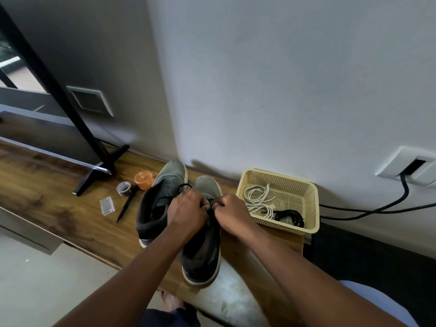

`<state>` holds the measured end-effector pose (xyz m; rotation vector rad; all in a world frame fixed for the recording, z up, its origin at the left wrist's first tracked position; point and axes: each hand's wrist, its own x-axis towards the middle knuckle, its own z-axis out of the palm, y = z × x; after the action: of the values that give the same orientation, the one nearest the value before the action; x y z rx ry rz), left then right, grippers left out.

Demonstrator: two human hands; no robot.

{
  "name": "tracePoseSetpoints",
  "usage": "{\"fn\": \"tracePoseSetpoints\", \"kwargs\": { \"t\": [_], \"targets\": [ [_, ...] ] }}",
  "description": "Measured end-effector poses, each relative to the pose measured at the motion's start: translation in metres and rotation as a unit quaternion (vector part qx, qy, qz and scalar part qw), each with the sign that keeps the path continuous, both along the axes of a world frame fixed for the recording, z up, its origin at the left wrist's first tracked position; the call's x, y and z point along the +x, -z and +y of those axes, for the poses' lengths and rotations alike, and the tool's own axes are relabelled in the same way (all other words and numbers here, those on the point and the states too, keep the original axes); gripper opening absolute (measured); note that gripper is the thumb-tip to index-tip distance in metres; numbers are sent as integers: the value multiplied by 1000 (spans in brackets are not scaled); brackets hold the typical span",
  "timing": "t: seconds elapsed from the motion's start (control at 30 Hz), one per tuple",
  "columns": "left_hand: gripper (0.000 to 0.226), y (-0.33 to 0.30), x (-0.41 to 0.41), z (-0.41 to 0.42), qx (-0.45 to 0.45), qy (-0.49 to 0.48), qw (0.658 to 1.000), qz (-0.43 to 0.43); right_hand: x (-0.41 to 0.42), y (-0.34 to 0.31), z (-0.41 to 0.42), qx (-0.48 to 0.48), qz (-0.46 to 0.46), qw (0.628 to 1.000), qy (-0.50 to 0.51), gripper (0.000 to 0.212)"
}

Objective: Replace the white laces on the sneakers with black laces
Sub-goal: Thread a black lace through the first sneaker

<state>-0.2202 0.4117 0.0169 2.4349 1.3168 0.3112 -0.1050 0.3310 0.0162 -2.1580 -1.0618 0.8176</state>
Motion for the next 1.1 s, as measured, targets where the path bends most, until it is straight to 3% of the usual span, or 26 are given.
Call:
{"fn": "tracePoseSetpoints", "kwargs": {
  "t": [0.07,0.2,0.3,0.4,0.53,0.7,0.97,1.1],
  "targets": [
    [17,-2,-2,5,-17,4,1000,6,4,-1,1,8,-15,1000,-12,19],
    [13,-14,-2,10,-78,58,995,21,1,0,0,33,-139,989,-45,11],
    [44,-27,-9,14,-142,151,978,-2,-2,2,0,54,-182,980,-59,7],
    [45,-29,-20,23,-166,209,964,-7,-2,4,0,74,-188,978,-57,10],
    [50,-27,-29,32,-206,212,955,9,-1,2,-1,85,-176,979,-59,8],
    [80,-29,-28,25,-183,208,960,33,6,-2,-7,123,-167,975,-75,7],
    [94,-34,-23,23,-189,195,959,84,12,-7,-22,130,-273,945,-125,9],
    [89,-34,-21,21,-175,180,963,102,12,-8,-27,162,-292,934,-127,9]
  ]
}}
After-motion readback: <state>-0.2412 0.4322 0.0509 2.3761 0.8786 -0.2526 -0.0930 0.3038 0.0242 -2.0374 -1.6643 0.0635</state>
